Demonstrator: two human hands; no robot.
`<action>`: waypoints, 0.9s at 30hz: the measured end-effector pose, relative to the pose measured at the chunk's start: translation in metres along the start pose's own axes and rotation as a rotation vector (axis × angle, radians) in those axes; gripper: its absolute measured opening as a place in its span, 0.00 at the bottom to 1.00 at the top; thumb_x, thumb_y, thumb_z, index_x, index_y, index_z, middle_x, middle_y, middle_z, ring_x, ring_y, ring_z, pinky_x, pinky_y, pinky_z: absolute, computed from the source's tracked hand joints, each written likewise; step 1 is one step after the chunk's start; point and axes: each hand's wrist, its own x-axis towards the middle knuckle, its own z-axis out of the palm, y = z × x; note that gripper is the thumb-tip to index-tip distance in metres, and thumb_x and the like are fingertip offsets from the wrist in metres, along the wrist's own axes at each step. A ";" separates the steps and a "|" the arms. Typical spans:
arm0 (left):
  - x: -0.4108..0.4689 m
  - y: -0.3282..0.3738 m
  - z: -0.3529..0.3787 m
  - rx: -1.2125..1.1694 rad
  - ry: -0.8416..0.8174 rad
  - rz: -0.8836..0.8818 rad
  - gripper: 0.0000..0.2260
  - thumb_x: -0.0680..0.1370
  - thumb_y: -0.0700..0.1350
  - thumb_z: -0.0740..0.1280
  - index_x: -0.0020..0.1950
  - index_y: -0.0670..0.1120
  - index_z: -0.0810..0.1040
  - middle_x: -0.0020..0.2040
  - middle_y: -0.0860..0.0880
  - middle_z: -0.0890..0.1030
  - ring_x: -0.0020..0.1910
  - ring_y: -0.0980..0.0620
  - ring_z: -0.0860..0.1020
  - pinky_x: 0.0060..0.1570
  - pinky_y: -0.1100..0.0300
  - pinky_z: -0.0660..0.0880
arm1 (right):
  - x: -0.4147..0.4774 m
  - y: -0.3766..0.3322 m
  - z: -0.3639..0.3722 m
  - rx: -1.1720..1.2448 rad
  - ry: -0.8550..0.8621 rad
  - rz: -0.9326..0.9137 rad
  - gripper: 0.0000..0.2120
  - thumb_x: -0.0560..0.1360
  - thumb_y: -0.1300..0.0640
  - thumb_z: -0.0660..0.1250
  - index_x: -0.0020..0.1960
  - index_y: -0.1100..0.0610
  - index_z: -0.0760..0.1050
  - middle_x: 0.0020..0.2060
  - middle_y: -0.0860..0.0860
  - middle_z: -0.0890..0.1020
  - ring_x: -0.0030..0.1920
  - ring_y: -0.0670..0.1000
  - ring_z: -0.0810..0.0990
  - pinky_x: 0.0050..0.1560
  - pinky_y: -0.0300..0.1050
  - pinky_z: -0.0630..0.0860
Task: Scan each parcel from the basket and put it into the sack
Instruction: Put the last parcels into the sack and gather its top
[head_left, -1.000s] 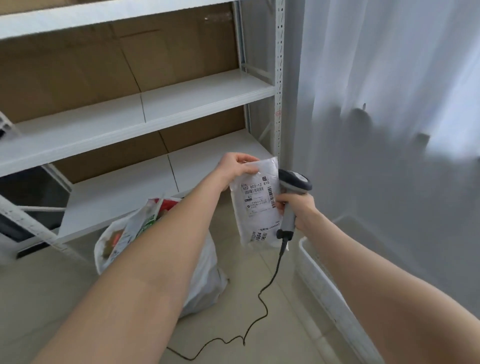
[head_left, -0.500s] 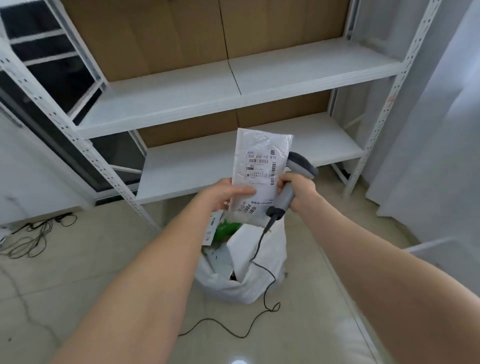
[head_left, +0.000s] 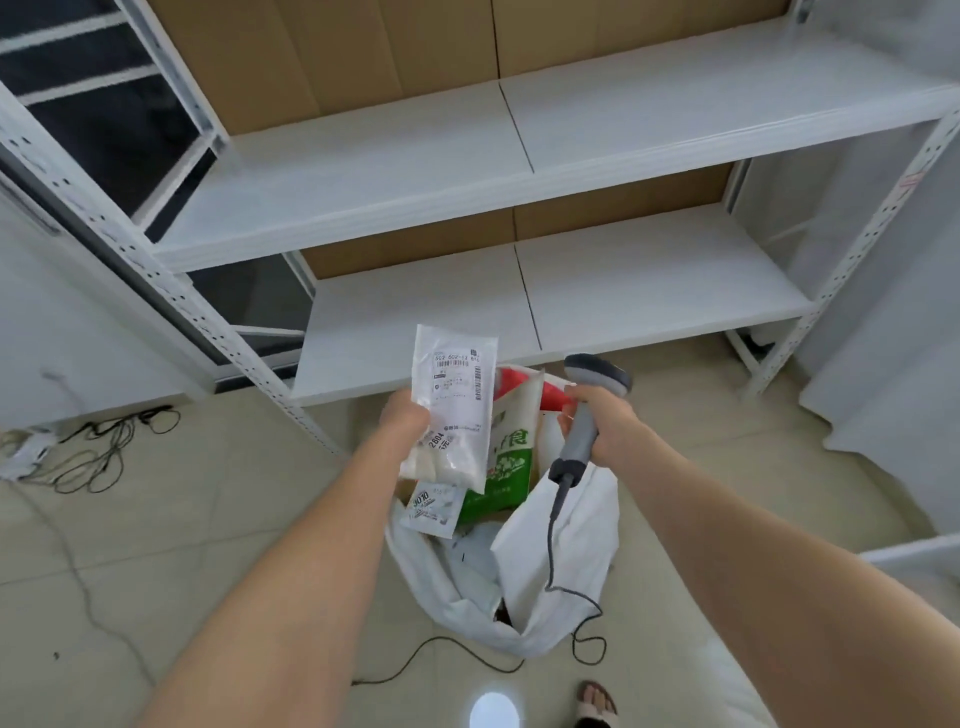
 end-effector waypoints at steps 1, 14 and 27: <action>0.007 -0.003 0.005 0.043 -0.030 -0.018 0.10 0.77 0.36 0.64 0.57 0.38 0.78 0.49 0.44 0.80 0.45 0.45 0.79 0.46 0.54 0.78 | 0.006 0.003 -0.001 -0.006 0.029 0.038 0.05 0.75 0.61 0.68 0.47 0.61 0.75 0.38 0.54 0.78 0.36 0.50 0.78 0.39 0.44 0.78; 0.078 -0.019 0.078 0.008 -0.322 0.126 0.18 0.79 0.34 0.56 0.67 0.45 0.71 0.50 0.48 0.78 0.43 0.50 0.76 0.39 0.55 0.77 | 0.054 0.063 -0.001 0.221 0.265 0.175 0.19 0.74 0.60 0.69 0.64 0.62 0.73 0.56 0.59 0.80 0.48 0.53 0.79 0.26 0.37 0.76; 0.056 0.031 0.111 -0.222 -0.758 0.204 0.21 0.76 0.31 0.63 0.69 0.44 0.70 0.57 0.43 0.79 0.52 0.43 0.80 0.53 0.46 0.78 | 0.019 0.062 -0.005 0.053 0.360 -0.017 0.10 0.70 0.66 0.75 0.41 0.60 0.73 0.37 0.57 0.79 0.34 0.53 0.77 0.39 0.46 0.77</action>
